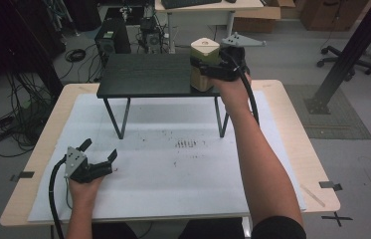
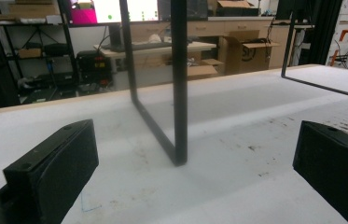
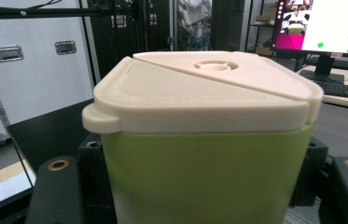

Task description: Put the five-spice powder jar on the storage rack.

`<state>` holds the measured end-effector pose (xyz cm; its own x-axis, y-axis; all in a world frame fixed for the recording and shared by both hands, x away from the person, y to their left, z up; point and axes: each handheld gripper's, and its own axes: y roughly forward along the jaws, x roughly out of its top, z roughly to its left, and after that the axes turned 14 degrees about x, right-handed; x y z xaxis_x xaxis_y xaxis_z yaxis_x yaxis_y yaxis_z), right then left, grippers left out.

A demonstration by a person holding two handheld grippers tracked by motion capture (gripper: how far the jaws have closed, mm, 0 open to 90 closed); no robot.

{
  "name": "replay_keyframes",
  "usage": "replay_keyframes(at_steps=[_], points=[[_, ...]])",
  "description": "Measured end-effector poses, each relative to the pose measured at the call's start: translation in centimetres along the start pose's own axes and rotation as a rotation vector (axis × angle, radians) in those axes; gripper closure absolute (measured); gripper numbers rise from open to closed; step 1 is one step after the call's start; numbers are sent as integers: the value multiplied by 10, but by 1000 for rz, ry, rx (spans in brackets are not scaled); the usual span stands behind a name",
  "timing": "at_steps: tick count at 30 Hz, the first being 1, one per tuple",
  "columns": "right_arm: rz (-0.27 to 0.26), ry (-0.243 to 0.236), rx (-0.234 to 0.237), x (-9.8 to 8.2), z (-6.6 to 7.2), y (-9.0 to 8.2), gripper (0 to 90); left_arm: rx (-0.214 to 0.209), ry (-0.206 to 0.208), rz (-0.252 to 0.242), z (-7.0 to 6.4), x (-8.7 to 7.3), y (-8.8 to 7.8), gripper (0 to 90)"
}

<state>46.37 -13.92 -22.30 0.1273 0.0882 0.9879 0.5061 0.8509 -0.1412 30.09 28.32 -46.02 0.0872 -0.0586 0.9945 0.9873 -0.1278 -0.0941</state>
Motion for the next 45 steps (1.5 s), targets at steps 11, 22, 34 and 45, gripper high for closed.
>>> replay_keyframes(at_steps=[11,22,34,45], points=[[-1,-2,-2,0,0,0,279,-3,0,0,0,0,0,4],[4,9,-14,-2,0,0,221,-8,0,0,0,0,0,4],[-12,16,-16,-2,1,2,168,-10,0,1,0,0,0,4],[-40,32,-22,-2,0,0,94,-9,1,2,0,0,0,4]])
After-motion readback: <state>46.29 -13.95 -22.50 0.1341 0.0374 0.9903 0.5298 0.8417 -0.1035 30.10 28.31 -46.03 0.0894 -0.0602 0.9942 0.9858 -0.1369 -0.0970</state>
